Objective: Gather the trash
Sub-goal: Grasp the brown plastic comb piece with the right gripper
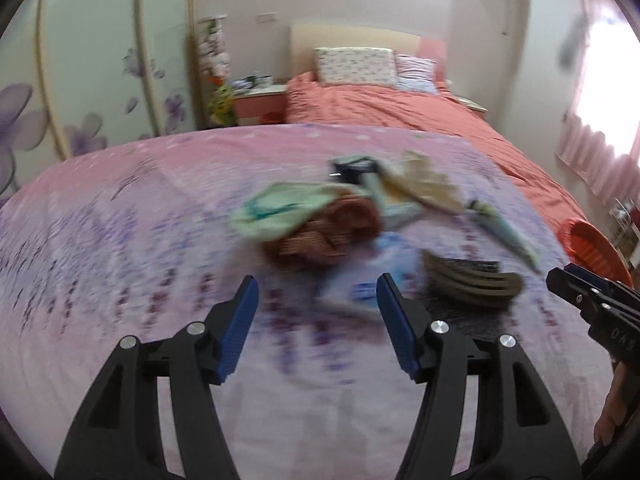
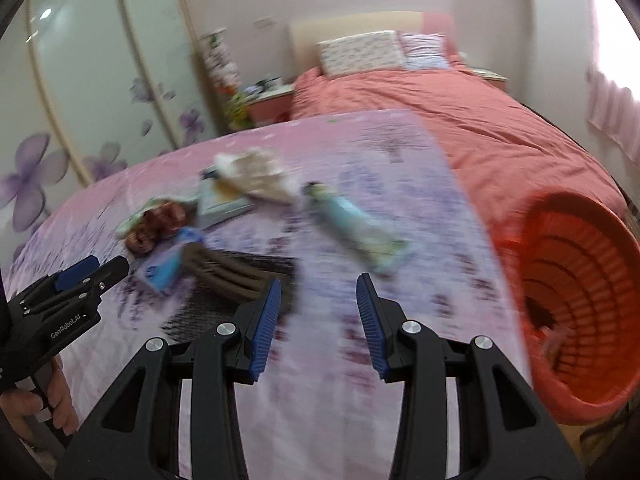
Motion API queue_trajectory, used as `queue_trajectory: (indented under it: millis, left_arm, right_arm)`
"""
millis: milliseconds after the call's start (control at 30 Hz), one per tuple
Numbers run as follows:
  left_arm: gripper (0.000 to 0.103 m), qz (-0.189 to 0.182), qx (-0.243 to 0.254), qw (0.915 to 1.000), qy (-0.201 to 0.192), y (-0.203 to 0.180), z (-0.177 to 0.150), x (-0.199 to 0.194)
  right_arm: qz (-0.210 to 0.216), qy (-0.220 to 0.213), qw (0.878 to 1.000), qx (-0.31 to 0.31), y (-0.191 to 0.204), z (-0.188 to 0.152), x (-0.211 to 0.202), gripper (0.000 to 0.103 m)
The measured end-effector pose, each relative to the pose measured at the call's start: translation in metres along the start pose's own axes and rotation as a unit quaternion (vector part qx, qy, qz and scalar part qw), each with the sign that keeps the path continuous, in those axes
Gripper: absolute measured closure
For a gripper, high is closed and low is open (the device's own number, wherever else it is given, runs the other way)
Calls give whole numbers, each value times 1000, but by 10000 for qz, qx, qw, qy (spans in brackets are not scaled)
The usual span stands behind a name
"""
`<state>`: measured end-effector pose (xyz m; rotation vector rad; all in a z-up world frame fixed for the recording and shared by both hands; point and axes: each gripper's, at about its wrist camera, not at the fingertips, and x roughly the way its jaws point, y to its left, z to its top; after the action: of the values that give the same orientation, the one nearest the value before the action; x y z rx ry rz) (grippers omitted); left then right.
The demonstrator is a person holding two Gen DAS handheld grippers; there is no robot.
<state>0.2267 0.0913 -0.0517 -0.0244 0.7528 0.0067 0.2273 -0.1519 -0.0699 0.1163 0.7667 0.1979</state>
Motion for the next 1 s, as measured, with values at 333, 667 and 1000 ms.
queue_trajectory:
  millis: [333,667,1000]
  left_arm:
    - [41,93,-365,9992,146,54,-15,3]
    - [40,-44,-546,9982,222,66,-23,4]
    - [40,-76,-586,9979,261,68,-26,4]
  right_arm:
    - [-139,384,9975,-579,34,6,39,62]
    - [271,795,9944,-647,43,-9,23,71]
    - [-88,744,9931,-904,62,-8,44,64]
